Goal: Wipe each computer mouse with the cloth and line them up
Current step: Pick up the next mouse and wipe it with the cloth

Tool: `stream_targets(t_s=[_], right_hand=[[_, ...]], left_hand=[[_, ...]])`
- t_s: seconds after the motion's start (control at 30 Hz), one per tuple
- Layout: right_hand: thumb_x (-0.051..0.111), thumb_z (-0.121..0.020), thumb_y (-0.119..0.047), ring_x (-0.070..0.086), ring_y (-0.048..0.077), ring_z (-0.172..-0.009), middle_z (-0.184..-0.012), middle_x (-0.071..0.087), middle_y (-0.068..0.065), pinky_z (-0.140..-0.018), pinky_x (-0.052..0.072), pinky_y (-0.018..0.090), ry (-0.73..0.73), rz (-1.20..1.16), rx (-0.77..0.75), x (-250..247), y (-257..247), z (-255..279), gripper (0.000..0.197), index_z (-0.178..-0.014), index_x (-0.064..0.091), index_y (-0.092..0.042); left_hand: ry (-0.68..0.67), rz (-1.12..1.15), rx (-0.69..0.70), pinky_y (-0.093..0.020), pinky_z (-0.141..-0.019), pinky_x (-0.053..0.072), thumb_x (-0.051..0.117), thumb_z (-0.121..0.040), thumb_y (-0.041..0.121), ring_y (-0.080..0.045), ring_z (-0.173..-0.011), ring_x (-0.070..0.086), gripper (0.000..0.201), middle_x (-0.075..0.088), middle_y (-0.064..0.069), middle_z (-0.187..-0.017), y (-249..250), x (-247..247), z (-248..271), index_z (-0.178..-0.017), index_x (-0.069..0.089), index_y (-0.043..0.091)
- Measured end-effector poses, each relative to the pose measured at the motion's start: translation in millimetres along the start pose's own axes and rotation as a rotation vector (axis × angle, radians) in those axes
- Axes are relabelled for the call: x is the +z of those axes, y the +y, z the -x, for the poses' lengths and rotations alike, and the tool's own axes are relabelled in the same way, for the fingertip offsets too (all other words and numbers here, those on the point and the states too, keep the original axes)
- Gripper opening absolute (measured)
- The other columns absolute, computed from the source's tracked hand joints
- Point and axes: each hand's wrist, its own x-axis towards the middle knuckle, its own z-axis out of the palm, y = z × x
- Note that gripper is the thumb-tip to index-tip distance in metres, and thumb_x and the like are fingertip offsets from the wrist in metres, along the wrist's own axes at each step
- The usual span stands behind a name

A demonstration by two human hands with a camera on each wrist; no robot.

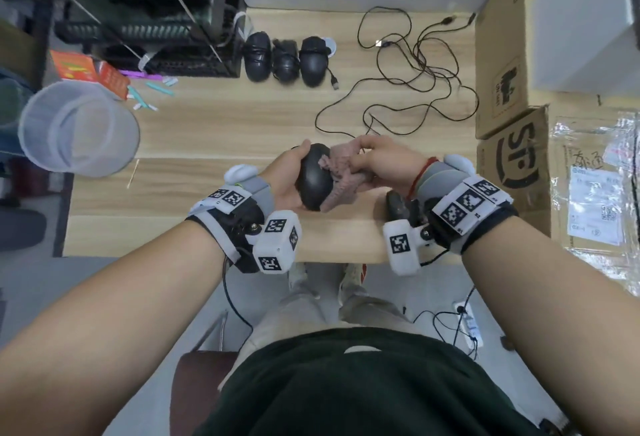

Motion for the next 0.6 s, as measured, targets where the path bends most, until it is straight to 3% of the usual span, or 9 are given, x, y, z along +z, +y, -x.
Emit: stream_targets(t_s=[0.07, 0.1, 0.17, 0.23, 0.37, 0.43, 0.5, 0.6], right_hand=[[0.049, -0.087, 0.007, 0.059, 0.014, -0.056, -0.063, 0.06, 0.001, -0.058, 0.058, 0.029, -0.017, -0.021, -0.087, -0.4, -31.7, 14.1, 0.025, -0.087, 0.058, -0.016], [0.048, -0.086, 0.007, 0.058, 0.013, -0.055, -0.064, 0.059, 0.001, -0.055, 0.057, 0.028, -0.01, -0.046, -0.114, -5.6, -44.0, 18.5, 0.027, -0.089, 0.058, -0.018], [0.048, -0.083, 0.006, 0.055, 0.015, -0.055, -0.072, 0.057, 0.004, -0.049, 0.053, 0.027, 0.057, -0.113, -0.214, -12.1, -74.2, 27.0, 0.029, -0.094, 0.054, -0.019], [0.05, -0.079, 0.002, 0.056, 0.018, -0.057, -0.077, 0.056, 0.006, -0.049, 0.049, 0.028, 0.154, -0.167, -0.323, -16.1, -101.6, 34.2, 0.028, -0.096, 0.049, -0.02], [0.058, -0.071, -0.016, 0.051, 0.015, -0.06, -0.076, 0.052, 0.003, -0.053, 0.044, 0.029, 0.204, 0.036, -0.483, -3.3, -135.0, 38.8, 0.022, -0.09, 0.054, -0.025], [0.064, -0.07, -0.027, 0.053, 0.014, -0.069, -0.081, 0.053, -0.002, -0.064, 0.051, 0.037, 0.216, 0.205, -0.556, 8.9, -136.0, 38.7, 0.021, -0.09, 0.061, -0.029], [0.071, -0.078, -0.027, 0.056, 0.013, -0.077, -0.087, 0.056, -0.005, -0.077, 0.055, 0.042, 0.223, 0.259, -0.648, 19.1, -133.0, 37.9, 0.02, -0.097, 0.065, -0.025], [0.08, -0.078, -0.019, 0.06, 0.008, -0.077, -0.087, 0.062, -0.01, -0.076, 0.053, 0.031, 0.174, 0.312, -0.792, 27.9, -127.7, 38.4, 0.022, -0.095, 0.066, -0.024]], left_hand=[[-0.03, 0.004, 0.086, -0.059, -0.105, 0.045, 0.028, -0.104, 0.058, -0.036, -0.115, 0.066, 0.062, 0.067, -0.017, -0.129, 20.4, -3.1, 28.0, -0.137, 0.057, 0.013], [-0.041, 0.001, 0.129, -0.054, -0.097, 0.052, 0.028, -0.104, 0.057, -0.032, -0.106, 0.07, 0.06, 0.07, -0.015, -0.124, 29.1, -2.8, 34.2, -0.133, 0.06, 0.014], [-0.053, -0.031, 0.216, -0.044, -0.078, 0.059, 0.033, -0.104, 0.056, -0.029, -0.082, 0.073, 0.053, 0.074, -0.012, -0.104, 47.1, -4.5, 53.9, -0.12, 0.064, 0.017], [-0.078, -0.034, 0.28, -0.038, -0.071, 0.056, 0.036, -0.102, 0.057, -0.03, -0.069, 0.07, 0.051, 0.071, -0.012, -0.087, 61.3, -2.9, 76.3, -0.112, 0.064, 0.016], [-0.124, -0.031, 0.336, -0.032, -0.063, 0.052, 0.037, -0.102, 0.057, -0.029, -0.063, 0.065, 0.05, 0.068, -0.01, -0.08, 79.8, 5.1, 98.4, -0.114, 0.059, 0.014], [-0.148, -0.019, 0.374, -0.032, -0.062, 0.049, 0.032, -0.103, 0.057, -0.026, -0.062, 0.063, 0.05, 0.069, -0.008, -0.084, 85.2, 9.7, 102.6, -0.114, 0.06, 0.016], [-0.159, 0.01, 0.418, -0.031, -0.061, 0.045, 0.029, -0.105, 0.053, -0.024, -0.064, 0.06, 0.049, 0.069, -0.006, -0.087, 92.1, 12.6, 105.9, -0.111, 0.064, 0.019], [-0.26, 0.1, 0.421, -0.031, -0.063, 0.04, 0.025, -0.104, 0.043, -0.023, -0.073, 0.052, 0.057, 0.063, -0.008, -0.093, 96.9, 12.6, 105.5, -0.097, 0.075, 0.017]])
